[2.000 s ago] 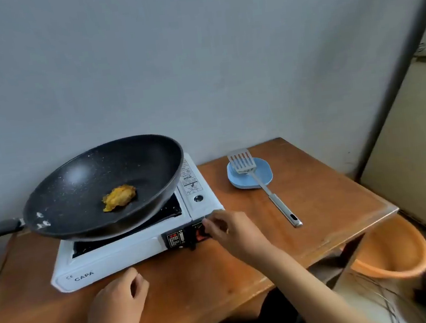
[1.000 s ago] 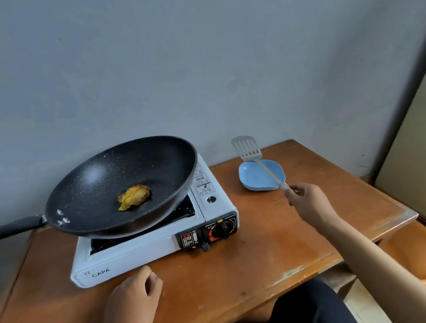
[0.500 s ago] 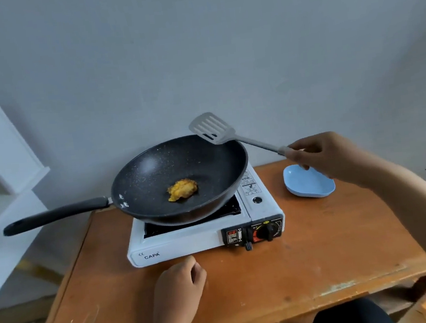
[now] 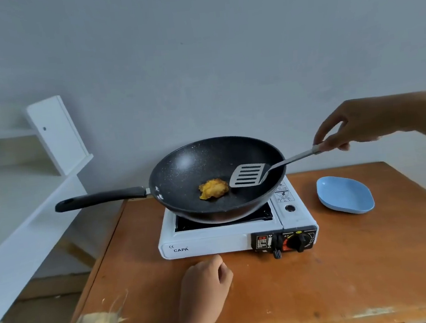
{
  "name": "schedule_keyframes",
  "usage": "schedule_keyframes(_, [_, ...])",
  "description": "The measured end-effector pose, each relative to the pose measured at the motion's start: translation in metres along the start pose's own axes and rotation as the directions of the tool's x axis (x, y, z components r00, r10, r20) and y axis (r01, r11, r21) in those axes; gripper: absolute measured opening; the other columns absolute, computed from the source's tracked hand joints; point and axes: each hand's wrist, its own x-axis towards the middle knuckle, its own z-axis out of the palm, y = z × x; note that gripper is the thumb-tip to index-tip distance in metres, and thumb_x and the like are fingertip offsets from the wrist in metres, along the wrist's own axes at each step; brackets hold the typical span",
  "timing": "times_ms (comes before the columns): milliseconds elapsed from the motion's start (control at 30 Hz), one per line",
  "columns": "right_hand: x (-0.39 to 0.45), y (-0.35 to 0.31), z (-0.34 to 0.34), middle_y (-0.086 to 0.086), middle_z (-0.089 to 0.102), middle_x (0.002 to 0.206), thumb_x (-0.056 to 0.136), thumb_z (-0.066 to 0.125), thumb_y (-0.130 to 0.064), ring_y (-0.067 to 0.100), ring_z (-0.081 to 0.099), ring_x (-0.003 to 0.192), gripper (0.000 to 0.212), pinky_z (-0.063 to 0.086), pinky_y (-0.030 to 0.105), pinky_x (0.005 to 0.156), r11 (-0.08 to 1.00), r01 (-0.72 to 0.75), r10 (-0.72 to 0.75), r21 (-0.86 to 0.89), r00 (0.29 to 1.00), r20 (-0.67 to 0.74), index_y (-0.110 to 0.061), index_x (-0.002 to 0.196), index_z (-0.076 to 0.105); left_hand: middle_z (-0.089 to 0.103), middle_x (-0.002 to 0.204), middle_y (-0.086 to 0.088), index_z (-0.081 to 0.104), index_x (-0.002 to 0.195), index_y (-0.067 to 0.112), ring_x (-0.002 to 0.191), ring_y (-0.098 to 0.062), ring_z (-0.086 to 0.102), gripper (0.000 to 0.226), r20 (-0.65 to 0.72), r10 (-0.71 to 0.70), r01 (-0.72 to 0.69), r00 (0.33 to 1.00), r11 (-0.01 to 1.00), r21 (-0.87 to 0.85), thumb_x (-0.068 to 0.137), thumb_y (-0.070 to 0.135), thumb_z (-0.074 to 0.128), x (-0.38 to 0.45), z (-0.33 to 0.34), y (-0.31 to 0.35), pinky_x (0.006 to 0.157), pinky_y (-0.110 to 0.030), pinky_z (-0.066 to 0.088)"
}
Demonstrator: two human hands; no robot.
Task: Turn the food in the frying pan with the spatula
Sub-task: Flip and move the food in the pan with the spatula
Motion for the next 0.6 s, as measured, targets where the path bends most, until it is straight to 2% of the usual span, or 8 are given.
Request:
schedule_keyframes(133, [0.011,-0.010,-0.008,-0.010,0.062,0.052,0.081,0.076,-0.042,0.010,0.034,0.036,0.004,0.029,0.021,0.043,0.997,-0.015,0.020,-0.069,0.998,0.068,-0.043,0.082,0.080,0.062,0.056,0.009,0.045,0.062,0.023,0.053,-0.011,0.055,0.024,0.000,0.005,-0.005,1.000,1.000,-0.002,0.082,0.034,0.039,0.000,0.001,-0.002,0.053,-0.027,0.047])
schedule_keyframes(267, [0.021,-0.022,-0.012,-0.006,0.063,0.056,0.083,0.075,-0.039,0.009,0.034,0.035,0.006,0.030,0.019,0.041,0.994,-0.011,0.022,-0.105,0.994,0.106,-0.039,0.084,0.081,0.054,0.050,0.009,0.041,0.059,0.026,0.048,-0.011,0.049,0.026,-0.025,0.026,-0.026,0.999,1.000,0.013,0.084,0.030,0.046,0.000,0.002,-0.002,0.046,-0.016,0.031])
schedule_keyframes(433, [0.033,-0.028,0.003,-0.005,0.060,0.061,0.088,0.073,-0.035,0.008,0.032,0.037,0.010,0.028,0.017,0.038,1.000,-0.002,0.004,-0.008,0.979,0.205,-0.034,0.093,0.081,0.055,0.051,0.007,0.045,0.060,0.022,0.050,-0.013,0.052,0.026,-0.021,0.007,-0.006,1.000,0.999,0.032,0.084,0.031,0.046,0.001,0.002,-0.002,0.049,-0.023,0.038])
schedule_keyframes(600, [0.038,-0.018,0.028,-0.005,0.061,0.060,0.086,0.074,-0.033,0.010,0.032,0.041,0.011,0.027,0.017,0.039,0.988,0.008,-0.046,0.156,0.970,0.237,-0.033,0.094,0.081,0.042,0.045,0.014,0.037,0.058,0.030,0.044,-0.008,0.043,0.027,-0.027,0.016,-0.015,1.000,1.000,0.023,0.083,0.032,0.046,0.000,-0.004,0.003,0.046,-0.014,0.024])
